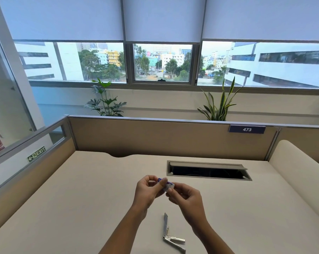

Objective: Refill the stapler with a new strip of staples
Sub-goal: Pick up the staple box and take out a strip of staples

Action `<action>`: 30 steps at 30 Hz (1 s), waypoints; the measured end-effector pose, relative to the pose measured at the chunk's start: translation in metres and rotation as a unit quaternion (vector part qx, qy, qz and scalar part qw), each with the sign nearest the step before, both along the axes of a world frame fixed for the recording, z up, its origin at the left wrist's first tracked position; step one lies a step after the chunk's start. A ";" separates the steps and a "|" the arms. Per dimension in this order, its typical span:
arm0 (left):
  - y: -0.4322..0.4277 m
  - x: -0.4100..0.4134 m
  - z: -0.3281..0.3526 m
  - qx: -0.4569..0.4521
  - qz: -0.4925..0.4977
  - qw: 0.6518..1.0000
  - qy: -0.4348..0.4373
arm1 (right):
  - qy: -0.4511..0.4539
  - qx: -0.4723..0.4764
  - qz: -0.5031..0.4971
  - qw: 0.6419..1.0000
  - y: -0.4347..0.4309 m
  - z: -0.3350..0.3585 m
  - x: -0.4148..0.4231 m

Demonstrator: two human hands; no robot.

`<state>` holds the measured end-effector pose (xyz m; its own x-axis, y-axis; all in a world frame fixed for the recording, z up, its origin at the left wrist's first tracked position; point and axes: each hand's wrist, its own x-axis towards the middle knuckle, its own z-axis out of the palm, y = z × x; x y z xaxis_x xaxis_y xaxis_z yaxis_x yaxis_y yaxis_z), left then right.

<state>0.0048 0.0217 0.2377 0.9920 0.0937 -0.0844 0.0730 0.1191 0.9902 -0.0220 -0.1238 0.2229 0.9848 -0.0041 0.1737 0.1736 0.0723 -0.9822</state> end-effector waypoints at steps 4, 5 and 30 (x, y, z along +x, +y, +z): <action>0.001 0.000 0.000 -0.019 0.018 1.000 -0.002 | 0.021 0.019 0.006 1.000 -0.001 0.004 0.000; 0.001 0.000 -0.001 -0.024 0.025 0.999 0.000 | 0.028 0.023 0.008 0.999 -0.001 0.005 0.000; -0.004 -0.012 -0.006 -0.026 0.110 0.993 0.015 | 0.111 0.010 -0.004 0.994 -0.004 0.012 -0.002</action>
<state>-0.0074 0.0179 0.2319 0.9448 0.3032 -0.1245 0.0695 0.1859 0.9801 -0.0242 -0.1282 0.2353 0.9987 -0.0139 -0.0488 -0.0474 0.0923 -0.9946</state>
